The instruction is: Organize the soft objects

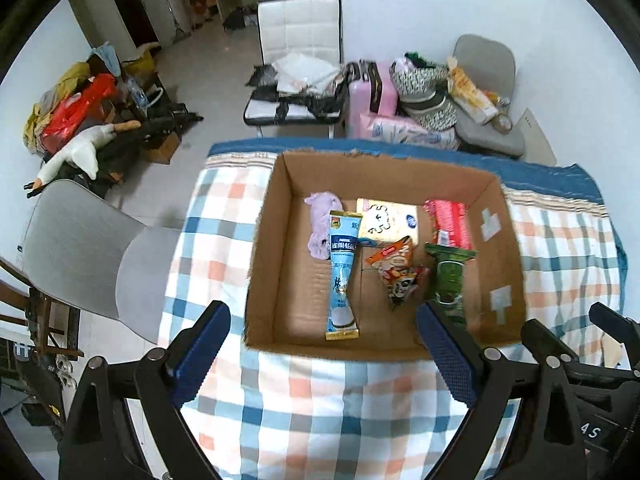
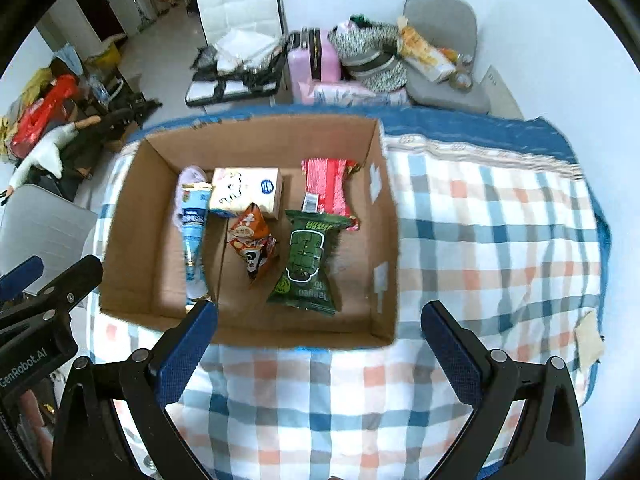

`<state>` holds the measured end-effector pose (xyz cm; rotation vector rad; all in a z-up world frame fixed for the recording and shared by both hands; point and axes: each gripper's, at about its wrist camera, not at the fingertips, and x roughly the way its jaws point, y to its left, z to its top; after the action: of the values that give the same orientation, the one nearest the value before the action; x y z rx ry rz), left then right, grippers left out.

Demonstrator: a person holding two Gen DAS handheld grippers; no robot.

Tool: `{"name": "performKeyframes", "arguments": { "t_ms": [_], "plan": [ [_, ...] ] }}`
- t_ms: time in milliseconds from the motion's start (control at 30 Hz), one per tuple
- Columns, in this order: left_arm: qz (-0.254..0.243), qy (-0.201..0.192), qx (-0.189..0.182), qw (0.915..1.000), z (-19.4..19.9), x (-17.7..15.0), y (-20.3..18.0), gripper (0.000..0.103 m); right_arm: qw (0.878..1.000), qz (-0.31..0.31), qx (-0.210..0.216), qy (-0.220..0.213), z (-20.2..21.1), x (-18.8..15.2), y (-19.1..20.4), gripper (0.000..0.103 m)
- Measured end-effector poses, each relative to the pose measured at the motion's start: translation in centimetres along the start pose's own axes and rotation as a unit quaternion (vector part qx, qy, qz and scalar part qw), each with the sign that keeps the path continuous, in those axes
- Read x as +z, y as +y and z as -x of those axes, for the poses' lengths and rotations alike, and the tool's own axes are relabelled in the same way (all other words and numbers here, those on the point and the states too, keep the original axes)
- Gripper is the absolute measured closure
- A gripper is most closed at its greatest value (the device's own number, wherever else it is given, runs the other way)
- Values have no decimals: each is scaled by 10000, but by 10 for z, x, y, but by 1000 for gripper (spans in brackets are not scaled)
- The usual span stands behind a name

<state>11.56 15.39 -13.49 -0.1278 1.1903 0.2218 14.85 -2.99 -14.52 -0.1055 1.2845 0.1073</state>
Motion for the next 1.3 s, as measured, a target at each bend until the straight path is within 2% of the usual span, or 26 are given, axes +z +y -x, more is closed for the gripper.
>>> {"name": "performKeyframes", "arguments": {
  "t_ms": [333, 533, 900, 1300],
  "plan": [
    [74, -454, -203, 9987, 88, -19, 2, 7, 9968, -55, -16, -799, 119, -32, -13, 0],
    [19, -631, -258, 9977, 123, -29, 2, 7, 9940, -105, -131, -1080, 167, -50, -20, 0],
    [-48, -824, -252, 9963, 152, -43, 1, 7, 9911, -66, -123, -1325, 209, -67, -20, 0],
    [-29, -956, -173, 9953, 162, -46, 3, 7, 9889, -84, -244, -1464, 217, -65, -20, 0]
  ]
}}
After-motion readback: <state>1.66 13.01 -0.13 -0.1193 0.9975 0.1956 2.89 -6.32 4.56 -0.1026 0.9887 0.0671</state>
